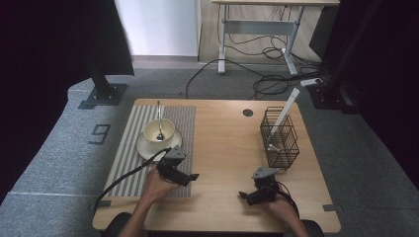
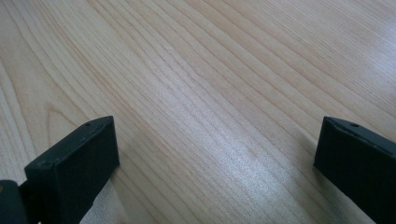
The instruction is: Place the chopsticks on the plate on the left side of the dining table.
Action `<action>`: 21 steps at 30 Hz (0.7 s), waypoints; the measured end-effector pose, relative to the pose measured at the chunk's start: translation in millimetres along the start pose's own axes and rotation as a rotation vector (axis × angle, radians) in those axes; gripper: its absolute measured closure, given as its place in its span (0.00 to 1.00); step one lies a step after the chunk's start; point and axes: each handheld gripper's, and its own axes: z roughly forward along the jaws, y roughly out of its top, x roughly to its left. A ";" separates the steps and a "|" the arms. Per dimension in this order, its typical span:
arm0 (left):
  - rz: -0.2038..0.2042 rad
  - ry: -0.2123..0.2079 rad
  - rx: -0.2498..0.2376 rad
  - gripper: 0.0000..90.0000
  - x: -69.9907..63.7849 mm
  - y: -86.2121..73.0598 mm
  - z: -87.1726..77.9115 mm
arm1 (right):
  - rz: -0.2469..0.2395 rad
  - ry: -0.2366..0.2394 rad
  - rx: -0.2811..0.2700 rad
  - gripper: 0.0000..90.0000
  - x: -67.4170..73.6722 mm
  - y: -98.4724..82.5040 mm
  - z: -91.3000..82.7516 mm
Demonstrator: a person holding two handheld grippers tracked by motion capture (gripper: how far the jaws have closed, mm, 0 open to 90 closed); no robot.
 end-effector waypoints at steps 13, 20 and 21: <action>0.008 -0.047 -0.029 0.05 1.5 31.2 -0.8 | -0.001 0.000 0.000 0.00 0.1 0.0 0.0; 0.042 -0.060 -0.031 0.06 -4.3 54.4 1.8 | -0.001 0.000 -0.001 0.00 0.0 0.0 0.0; 0.048 -0.064 -0.030 0.06 -5.1 57.9 2.3 | 0.000 0.000 -0.001 0.00 0.1 0.0 0.0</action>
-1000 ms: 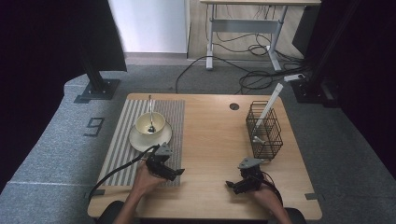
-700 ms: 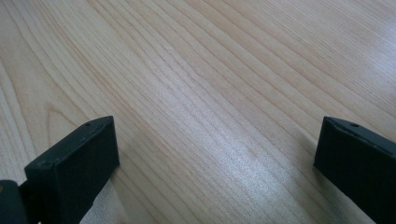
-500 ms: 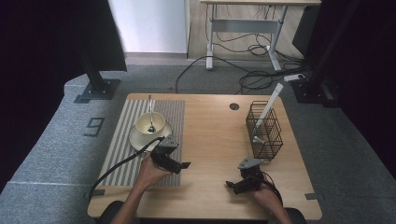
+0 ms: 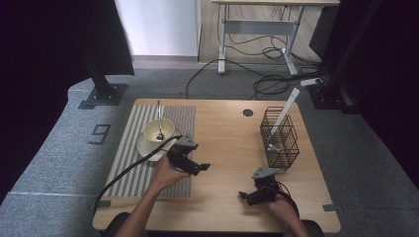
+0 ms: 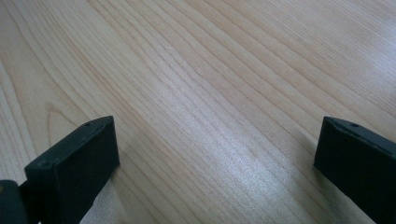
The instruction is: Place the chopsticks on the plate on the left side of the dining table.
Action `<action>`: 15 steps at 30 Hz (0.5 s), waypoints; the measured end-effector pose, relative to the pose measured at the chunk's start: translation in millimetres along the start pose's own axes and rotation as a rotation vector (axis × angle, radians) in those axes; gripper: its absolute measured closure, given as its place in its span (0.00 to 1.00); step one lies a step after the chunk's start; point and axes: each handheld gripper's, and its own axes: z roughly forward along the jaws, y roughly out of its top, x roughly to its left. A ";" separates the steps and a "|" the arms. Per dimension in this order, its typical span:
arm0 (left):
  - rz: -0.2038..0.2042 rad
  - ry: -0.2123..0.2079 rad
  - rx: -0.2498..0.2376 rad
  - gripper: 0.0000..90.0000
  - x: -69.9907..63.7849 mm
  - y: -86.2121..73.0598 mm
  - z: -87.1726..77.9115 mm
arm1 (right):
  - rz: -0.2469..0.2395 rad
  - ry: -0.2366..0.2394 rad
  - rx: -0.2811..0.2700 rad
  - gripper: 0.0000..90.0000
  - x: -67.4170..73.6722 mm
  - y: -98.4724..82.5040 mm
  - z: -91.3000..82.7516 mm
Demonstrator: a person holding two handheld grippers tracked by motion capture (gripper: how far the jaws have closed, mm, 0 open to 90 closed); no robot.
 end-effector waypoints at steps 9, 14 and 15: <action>0.000 -0.051 -0.028 0.07 -1.1 23.5 6.7 | 0.000 0.001 0.001 0.00 0.0 0.0 -0.1; -0.012 -0.080 -0.057 0.07 -1.0 36.1 6.6 | 0.002 0.000 0.000 0.00 0.1 0.1 0.0; -0.017 -0.087 -0.066 0.08 -1.4 39.0 6.5 | 0.003 0.000 0.001 0.00 0.1 0.1 0.0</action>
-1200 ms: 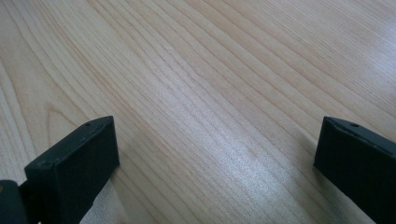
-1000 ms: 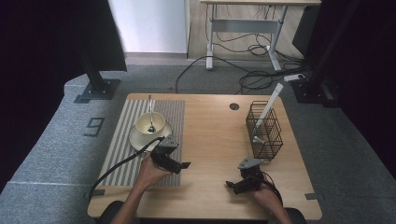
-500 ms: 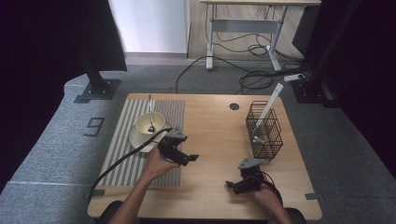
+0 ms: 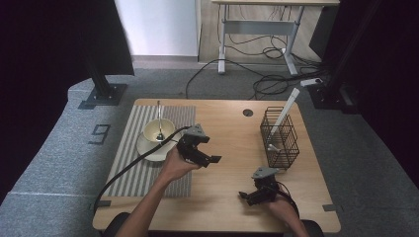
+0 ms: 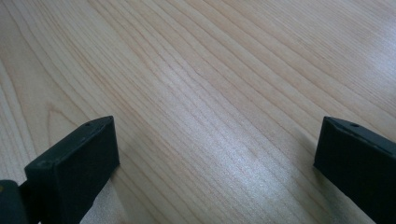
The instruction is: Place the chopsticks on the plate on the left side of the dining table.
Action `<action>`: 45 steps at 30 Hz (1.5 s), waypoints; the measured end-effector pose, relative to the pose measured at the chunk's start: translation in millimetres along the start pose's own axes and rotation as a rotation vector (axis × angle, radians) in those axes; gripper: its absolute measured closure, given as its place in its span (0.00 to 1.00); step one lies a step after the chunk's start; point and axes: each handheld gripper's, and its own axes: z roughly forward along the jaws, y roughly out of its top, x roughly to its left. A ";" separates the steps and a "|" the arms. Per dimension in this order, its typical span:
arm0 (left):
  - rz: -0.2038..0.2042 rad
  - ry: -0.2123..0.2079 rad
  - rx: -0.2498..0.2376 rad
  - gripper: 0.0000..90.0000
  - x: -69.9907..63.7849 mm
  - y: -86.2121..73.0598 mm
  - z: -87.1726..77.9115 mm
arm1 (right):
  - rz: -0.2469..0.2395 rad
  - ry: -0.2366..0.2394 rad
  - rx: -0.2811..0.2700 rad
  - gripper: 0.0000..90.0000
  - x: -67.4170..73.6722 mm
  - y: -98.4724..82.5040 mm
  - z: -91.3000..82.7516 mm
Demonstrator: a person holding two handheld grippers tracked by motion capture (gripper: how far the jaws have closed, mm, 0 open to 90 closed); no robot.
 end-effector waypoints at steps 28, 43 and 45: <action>0.078 -0.076 0.009 0.11 -21.3 71.5 38.0 | -0.001 0.001 0.003 0.00 -0.1 0.1 -0.3; 0.130 -0.123 0.009 0.11 -39.5 100.8 60.0 | -0.004 0.004 0.002 0.00 0.0 0.1 -0.2; 0.144 -0.129 0.011 0.11 -43.7 106.5 64.2 | -0.005 0.005 0.003 0.00 0.1 0.1 -0.2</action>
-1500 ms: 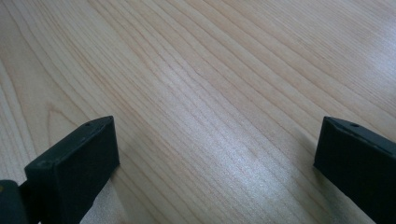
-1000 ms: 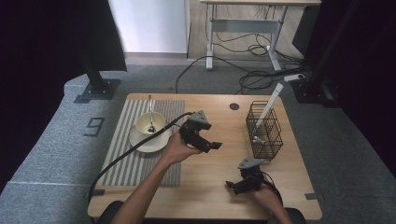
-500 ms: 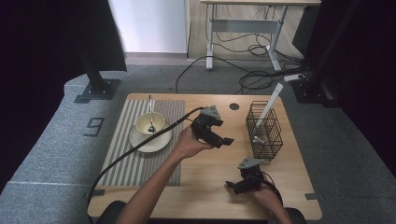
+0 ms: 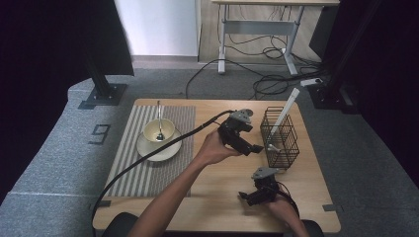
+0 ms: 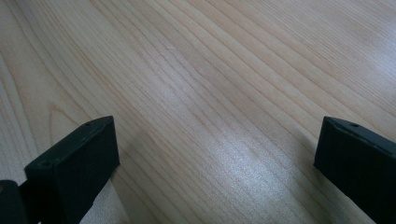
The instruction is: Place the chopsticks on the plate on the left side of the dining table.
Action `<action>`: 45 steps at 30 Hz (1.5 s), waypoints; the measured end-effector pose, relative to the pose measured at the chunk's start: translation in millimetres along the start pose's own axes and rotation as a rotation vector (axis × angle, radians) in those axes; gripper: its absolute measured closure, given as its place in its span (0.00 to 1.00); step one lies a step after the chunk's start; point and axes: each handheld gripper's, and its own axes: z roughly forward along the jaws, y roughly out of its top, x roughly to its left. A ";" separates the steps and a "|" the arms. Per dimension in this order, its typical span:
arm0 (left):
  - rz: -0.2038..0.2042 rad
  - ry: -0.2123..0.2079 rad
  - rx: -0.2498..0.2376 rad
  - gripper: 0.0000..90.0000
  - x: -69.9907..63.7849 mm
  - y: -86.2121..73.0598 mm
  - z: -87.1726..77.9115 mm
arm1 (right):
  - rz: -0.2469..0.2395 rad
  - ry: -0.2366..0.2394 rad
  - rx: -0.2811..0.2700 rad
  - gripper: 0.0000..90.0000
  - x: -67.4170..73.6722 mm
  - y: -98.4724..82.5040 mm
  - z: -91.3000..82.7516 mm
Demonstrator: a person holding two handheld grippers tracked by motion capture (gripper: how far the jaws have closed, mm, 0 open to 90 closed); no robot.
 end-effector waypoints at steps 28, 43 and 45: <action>0.020 0.007 0.014 0.19 0.7 24.8 31.5 | -0.003 0.000 -0.001 0.00 -0.1 -0.1 0.0; 0.031 0.007 0.009 0.47 7.5 20.0 41.6 | -0.005 0.001 -0.002 0.00 -0.2 -0.1 0.1; 0.036 0.014 0.017 0.51 6.9 18.8 44.1 | -0.004 0.001 -0.001 0.00 -0.2 -0.1 0.1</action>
